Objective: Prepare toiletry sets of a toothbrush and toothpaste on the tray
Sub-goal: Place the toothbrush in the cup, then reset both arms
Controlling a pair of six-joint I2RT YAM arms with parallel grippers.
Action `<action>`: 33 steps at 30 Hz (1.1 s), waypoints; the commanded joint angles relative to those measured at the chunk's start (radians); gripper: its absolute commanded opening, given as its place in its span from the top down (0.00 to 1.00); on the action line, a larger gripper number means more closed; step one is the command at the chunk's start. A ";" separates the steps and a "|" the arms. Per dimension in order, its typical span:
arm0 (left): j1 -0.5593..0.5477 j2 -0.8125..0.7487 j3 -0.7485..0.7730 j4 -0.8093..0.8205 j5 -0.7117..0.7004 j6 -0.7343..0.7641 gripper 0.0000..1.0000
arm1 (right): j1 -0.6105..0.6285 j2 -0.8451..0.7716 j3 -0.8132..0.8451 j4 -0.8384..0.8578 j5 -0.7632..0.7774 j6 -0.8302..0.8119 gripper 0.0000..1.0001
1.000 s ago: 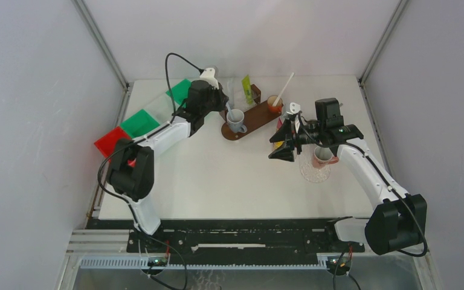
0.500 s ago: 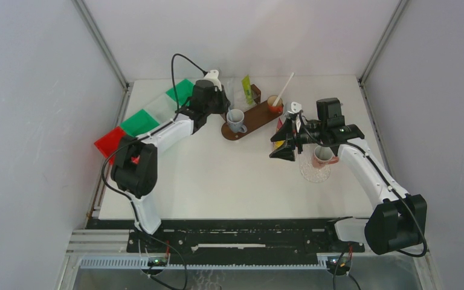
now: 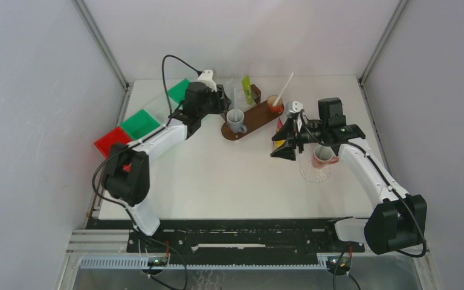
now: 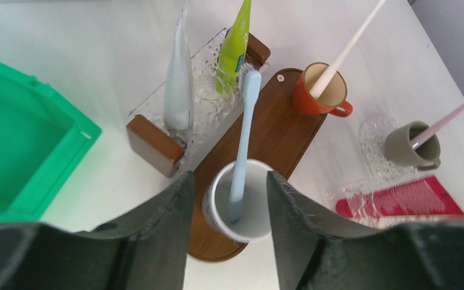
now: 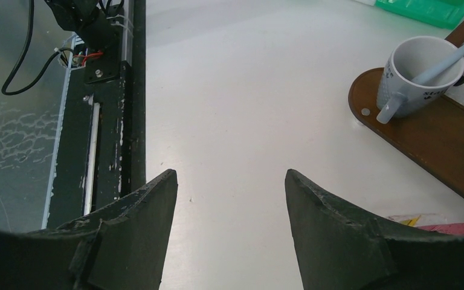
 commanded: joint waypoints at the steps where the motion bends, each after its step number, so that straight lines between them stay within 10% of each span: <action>1: 0.012 -0.221 -0.173 0.216 0.032 0.108 0.44 | -0.012 -0.026 0.035 0.027 -0.020 0.009 0.26; 10: 0.012 -0.528 -0.397 0.365 -0.005 0.050 0.02 | -0.019 -0.055 0.037 0.027 -0.005 0.007 0.24; 17: 0.013 -0.668 -0.340 0.104 0.038 -0.099 0.00 | -0.094 -0.183 0.067 0.042 0.289 0.079 0.00; 33: 0.016 -0.950 -0.044 -0.338 0.161 -0.040 0.00 | -0.696 -0.290 0.410 0.286 -0.133 1.146 0.00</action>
